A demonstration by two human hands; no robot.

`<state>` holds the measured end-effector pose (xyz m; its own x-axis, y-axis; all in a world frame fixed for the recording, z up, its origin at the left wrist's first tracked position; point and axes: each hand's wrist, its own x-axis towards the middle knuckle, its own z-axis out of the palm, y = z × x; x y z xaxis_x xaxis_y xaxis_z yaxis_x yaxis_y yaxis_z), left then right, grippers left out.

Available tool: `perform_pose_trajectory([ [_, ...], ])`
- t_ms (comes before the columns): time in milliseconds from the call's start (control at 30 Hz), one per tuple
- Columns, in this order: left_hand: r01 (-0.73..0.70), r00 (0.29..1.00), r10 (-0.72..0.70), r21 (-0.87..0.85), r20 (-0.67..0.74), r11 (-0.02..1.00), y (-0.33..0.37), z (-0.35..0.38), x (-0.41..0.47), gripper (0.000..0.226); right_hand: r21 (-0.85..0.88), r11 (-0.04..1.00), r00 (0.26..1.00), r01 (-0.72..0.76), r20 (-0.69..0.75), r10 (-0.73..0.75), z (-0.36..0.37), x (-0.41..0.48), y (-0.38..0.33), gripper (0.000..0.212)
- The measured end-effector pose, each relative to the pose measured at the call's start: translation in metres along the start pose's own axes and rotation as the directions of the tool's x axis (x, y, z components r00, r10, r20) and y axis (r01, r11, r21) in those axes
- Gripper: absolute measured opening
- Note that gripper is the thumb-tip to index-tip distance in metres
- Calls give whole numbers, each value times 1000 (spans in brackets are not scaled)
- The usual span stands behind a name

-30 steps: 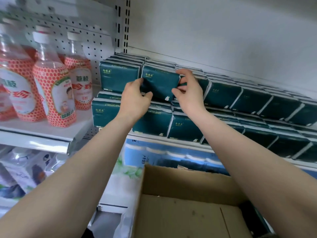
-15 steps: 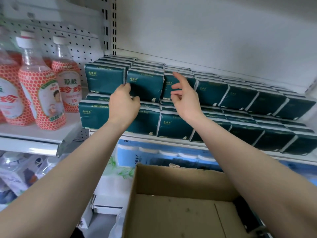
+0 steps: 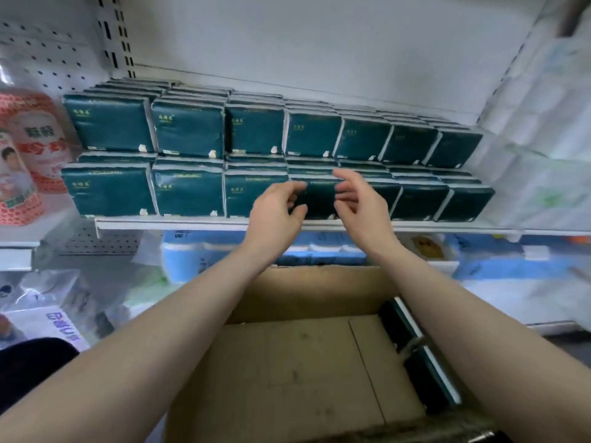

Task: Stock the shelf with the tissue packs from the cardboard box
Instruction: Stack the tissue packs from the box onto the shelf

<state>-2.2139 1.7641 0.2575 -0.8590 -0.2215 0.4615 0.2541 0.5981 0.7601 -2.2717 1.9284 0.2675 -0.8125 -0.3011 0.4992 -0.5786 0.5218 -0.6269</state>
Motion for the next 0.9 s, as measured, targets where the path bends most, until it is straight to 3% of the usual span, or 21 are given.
perform_pose_trajectory([
  [133, 1, 992, 3, -29, 124, 1000, 11, 59, -23, 38, -84, 994, 997, -74, -2, 74, -27, -52, 53, 43],
  [267, 80, 957, -64, -46, 284, 996, 10, 115, -49, 38, -138, 961, 969, -241, 19, 246, -49, -102, 111, 39],
  [533, 149, 864, -146, 34, 482, 988, -9, 198, -86, 43, -355, 787, 797, -505, 157, 583, -65, -148, 180, 44],
  [900, 268, 756, -283, 116, 590, 957, -46, 256, -95, 48, -659, 620, 647, -426, 258, 718, -33, -156, 228, 44],
])
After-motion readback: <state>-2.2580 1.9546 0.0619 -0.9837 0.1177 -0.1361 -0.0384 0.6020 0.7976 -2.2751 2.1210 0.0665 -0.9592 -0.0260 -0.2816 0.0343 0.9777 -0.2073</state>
